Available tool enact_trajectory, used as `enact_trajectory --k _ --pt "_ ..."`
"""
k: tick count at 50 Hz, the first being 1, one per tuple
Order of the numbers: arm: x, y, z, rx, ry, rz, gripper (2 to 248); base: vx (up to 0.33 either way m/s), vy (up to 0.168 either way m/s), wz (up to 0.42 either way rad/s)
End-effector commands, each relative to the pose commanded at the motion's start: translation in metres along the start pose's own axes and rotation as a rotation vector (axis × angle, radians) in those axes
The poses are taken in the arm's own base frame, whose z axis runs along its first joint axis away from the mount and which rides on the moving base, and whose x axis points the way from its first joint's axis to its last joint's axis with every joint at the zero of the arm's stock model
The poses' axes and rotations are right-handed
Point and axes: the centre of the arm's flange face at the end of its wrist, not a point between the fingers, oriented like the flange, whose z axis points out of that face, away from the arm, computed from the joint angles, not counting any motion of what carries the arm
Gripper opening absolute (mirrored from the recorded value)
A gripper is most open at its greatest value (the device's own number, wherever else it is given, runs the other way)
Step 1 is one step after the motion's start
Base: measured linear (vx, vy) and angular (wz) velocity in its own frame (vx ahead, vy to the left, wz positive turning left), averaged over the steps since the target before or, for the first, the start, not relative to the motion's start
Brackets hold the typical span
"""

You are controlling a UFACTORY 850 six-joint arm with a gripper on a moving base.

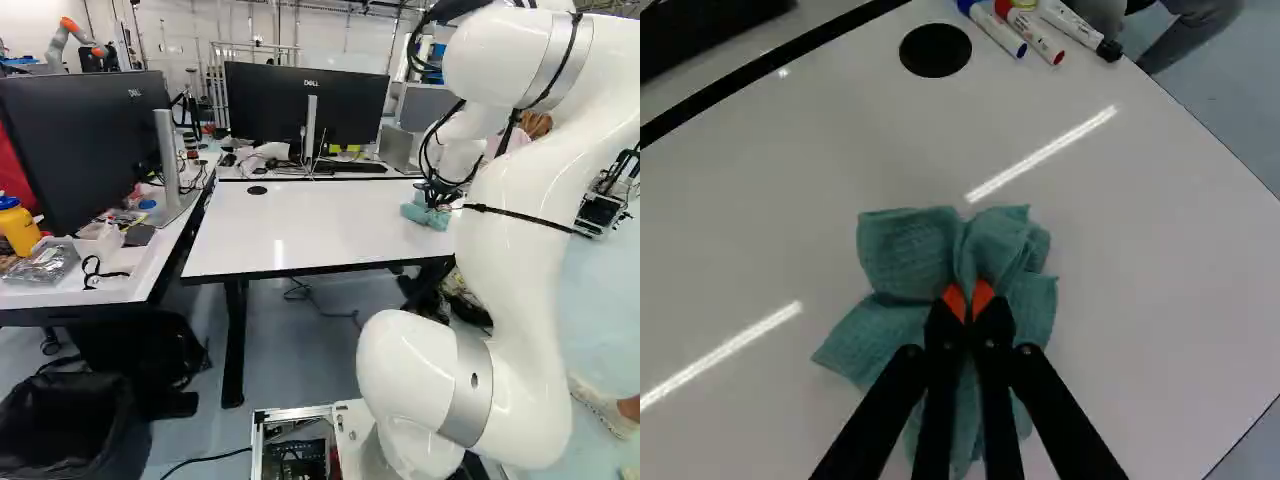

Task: Clean the table with the green towel

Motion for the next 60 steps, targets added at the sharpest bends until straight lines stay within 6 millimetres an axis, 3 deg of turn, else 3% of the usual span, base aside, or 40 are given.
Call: enact_trajectory --k 27,60 --pt "-0.037 0.009 -0.03 -0.009 -0.029 0.013 29 0.0 0.0 0.0" --pt "-0.061 -0.04 -0.048 0.042 -0.044 -0.062 29 0.0 0.0 0.0"
